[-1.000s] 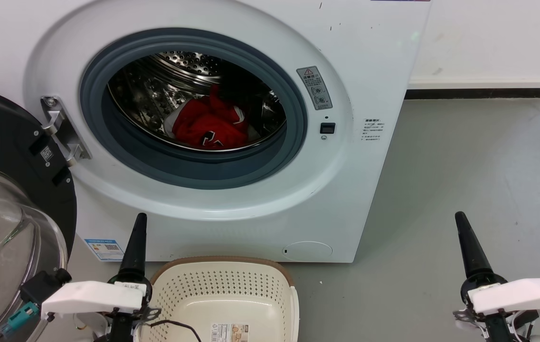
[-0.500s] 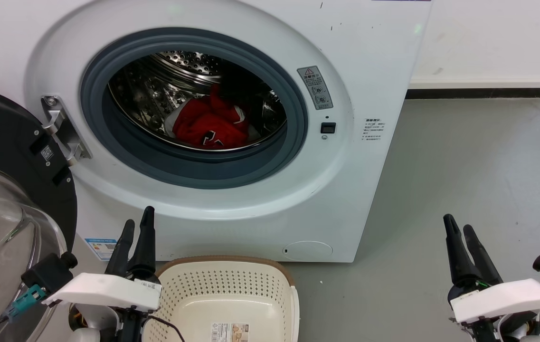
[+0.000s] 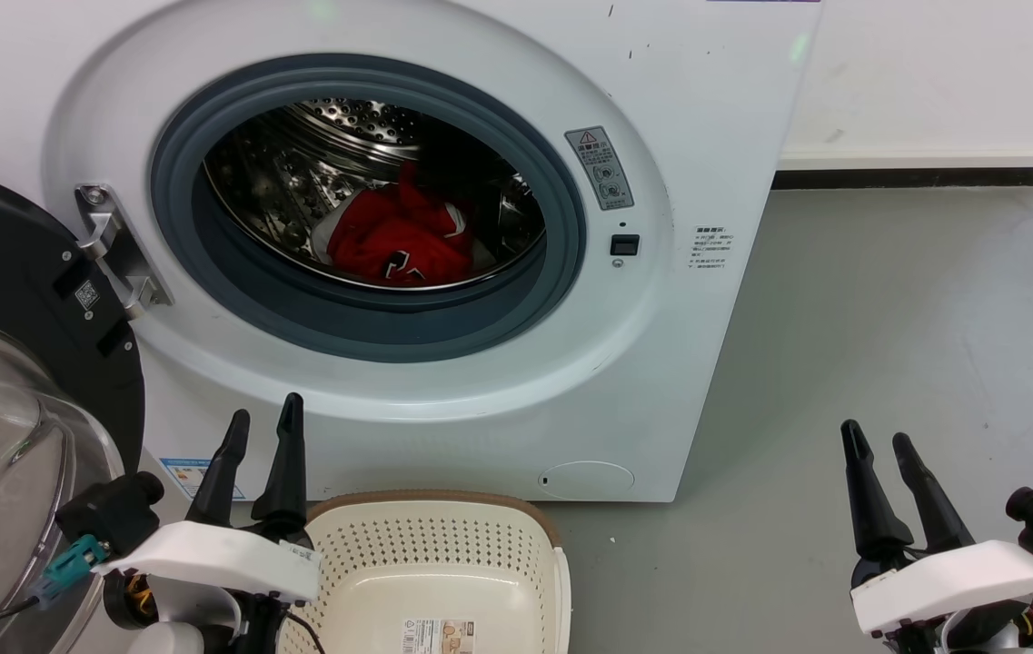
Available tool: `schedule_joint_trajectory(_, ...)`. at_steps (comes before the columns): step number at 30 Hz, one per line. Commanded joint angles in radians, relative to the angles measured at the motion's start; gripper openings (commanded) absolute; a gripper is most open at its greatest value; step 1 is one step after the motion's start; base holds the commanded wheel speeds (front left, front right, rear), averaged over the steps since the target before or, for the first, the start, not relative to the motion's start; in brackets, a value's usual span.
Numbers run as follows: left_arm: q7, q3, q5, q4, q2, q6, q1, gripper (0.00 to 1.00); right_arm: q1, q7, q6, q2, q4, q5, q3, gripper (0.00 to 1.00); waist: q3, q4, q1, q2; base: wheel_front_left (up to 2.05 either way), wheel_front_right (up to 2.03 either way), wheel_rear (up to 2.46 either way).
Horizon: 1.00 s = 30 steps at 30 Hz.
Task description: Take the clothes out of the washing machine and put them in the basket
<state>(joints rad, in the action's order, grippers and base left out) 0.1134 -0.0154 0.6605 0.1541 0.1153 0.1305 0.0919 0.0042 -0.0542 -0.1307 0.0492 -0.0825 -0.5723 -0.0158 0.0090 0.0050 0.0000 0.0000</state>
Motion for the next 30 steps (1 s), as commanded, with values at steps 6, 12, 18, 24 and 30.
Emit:
schedule_joint_trajectory(6, 0.023, -0.013, -0.09, -0.009, 0.016, 0.0, 0.026, 1.0, 0.011, -0.01, 0.0, 0.002, 0.023, 0.087, 0.003, 1.0, 0.0, 0.0, 0.0, 0.0, 0.0, 0.0, 0.0)
schedule_joint_trajectory(12, 0.039, -0.026, -0.159, 0.001, 0.025, 0.0, 0.027, 1.0, 0.023, -0.009, 0.0, 0.002, 0.028, 0.15, 0.006, 1.0, -0.004, 0.003, 0.0, 0.0, 0.0, 0.0, 0.0)
schedule_joint_trajectory(18, 0.054, -0.036, -0.225, 0.008, 0.03, -0.002, 0.024, 1.0, 0.033, -0.01, 0.0, 0.002, 0.036, 0.215, 0.0, 1.0, -0.006, 0.004, 0.0, 0.0, 0.0, 0.0, 0.0)
schedule_joint_trajectory(24, 0.069, -0.047, -0.282, 0.016, 0.037, -0.002, 0.025, 1.0, 0.041, -0.009, 0.0, 0.002, 0.045, 0.278, 0.005, 1.0, -0.008, 0.003, 0.0, 0.0, 0.0, 0.0, 0.0)
schedule_joint_trajectory(30, 0.082, -0.051, -0.333, 0.024, 0.043, -0.003, 0.026, 1.0, 0.048, -0.011, 0.0, 0.002, 0.051, 0.335, 0.007, 1.0, -0.009, 0.002, 0.0, 0.0, 0.0, 0.0, 0.0)
